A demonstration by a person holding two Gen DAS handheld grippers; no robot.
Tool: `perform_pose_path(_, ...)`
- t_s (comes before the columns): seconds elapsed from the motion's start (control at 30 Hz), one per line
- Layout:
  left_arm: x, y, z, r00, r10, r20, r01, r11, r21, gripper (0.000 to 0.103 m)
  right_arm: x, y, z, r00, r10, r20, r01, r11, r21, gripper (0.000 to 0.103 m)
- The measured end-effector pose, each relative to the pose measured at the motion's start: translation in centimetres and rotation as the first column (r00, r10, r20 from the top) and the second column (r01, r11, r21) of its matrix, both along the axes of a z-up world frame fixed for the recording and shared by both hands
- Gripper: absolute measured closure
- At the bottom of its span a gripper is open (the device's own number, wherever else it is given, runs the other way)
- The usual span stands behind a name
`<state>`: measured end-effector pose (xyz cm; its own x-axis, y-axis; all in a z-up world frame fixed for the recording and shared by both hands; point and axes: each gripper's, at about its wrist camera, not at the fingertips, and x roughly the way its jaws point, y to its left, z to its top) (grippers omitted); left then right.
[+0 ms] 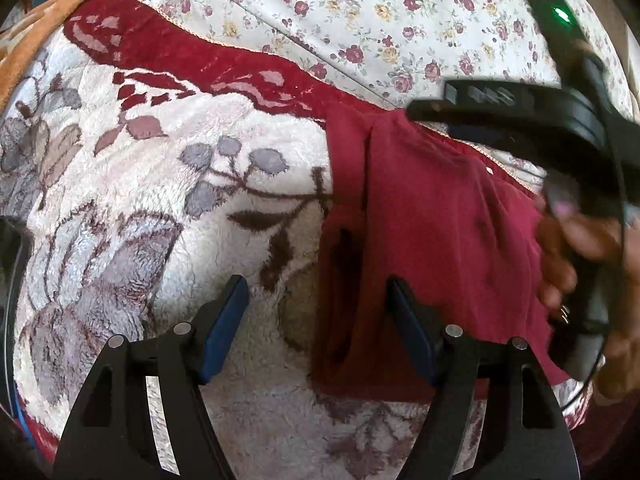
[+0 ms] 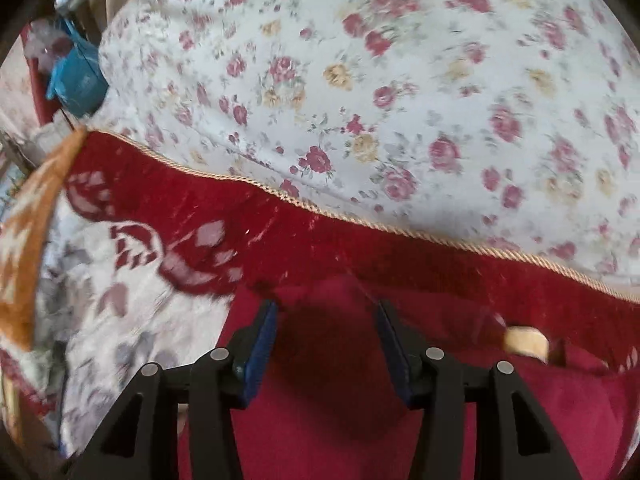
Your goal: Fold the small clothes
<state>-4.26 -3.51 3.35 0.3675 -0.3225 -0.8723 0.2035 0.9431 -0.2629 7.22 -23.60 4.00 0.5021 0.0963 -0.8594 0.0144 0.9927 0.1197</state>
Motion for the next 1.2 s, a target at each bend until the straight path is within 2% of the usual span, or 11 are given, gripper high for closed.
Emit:
perform_pose_path(0.1, 0.2, 0.1, -0.1, 1.0, 0.005, -0.004, -0.005, 1.0, -0.006, 0.03, -1.4, -0.5, -0.1, 0.999, 0.031, -0.035, -0.031, 0.999, 0.021, 0.044)
perform_pose_path(0.2, 0.1, 0.1, 0.0, 1.0, 0.008, -0.001, -0.008, 1.0, -0.006, 0.03, -1.6, -0.3, -2.3, 0.996, 0.038, -0.086, -0.035, 0.999, 0.031, 0.041)
perform_pose_path(0.27, 0.1, 0.2, 0.0, 1.0, 0.008, 0.0, -0.008, 1.0, -0.008, 0.03, -1.2, 0.2, -3.3, 0.997, 0.029, -0.072, -0.027, 0.999, 0.026, 0.036)
perform_pose_path(0.43, 0.2, 0.8, 0.1, 1.0, 0.02, -0.016, -0.021, 0.999, -0.042, 0.03, 0.5, 1.2, -2.8, 0.998, 0.023, -0.056, -0.025, 0.999, -0.034, 0.036)
perform_pose_path(0.63, 0.6, 1.9, 0.1, 0.997, 0.059, -0.059, -0.067, 0.989, -0.129, 0.03, -0.3, -0.3, -0.5, 0.998, 0.007, -0.055, 0.001, 0.99, 0.143, 0.035)
perform_pose_path(0.7, 0.5, 1.9, 0.2, 0.997, 0.056, -0.059, -0.064, 0.989, -0.133, 0.03, -0.1, 0.3, -0.7, 0.996, 0.03, -0.09, -0.014, 0.985, 0.172, 0.029)
perform_pose_path(0.83, 0.3, 1.5, 0.3, 0.998, 0.049, -0.05, -0.054, 0.992, -0.118, 0.03, 1.0, 3.3, -2.5, 0.978, 0.098, -0.183, -0.083, 0.993, 0.085, 0.021)
perform_pose_path(1.0, 0.2, 0.8, 0.2, 0.998, 0.045, -0.034, -0.048, 0.995, -0.092, 0.03, 1.8, 6.7, -4.7, 0.977, 0.106, -0.185, -0.129, 0.984, -0.12, 0.016)
perform_pose_path(1.07, 0.2, 0.4, 0.1, 0.999, 0.043, -0.025, -0.045, 0.996, -0.08, 0.03, 1.6, 6.7, -4.7, 0.979, 0.116, -0.165, -0.138, 0.981, -0.133, 0.022)
perform_pose_path(1.1, 0.3, 0.2, 0.2, 0.999, 0.042, -0.02, -0.044, 0.996, -0.078, 0.03, 1.4, 6.4, -4.5, 0.981, 0.117, -0.154, -0.138, 0.982, -0.132, 0.034)
perform_pose_path(1.2, 0.4, -0.3, 0.1, 0.999, 0.042, -0.011, -0.043, 0.994, -0.104, 0.025, 0.4, 4.7, -3.3, 0.982, 0.156, -0.11, -0.163, 0.984, -0.065, 0.057)
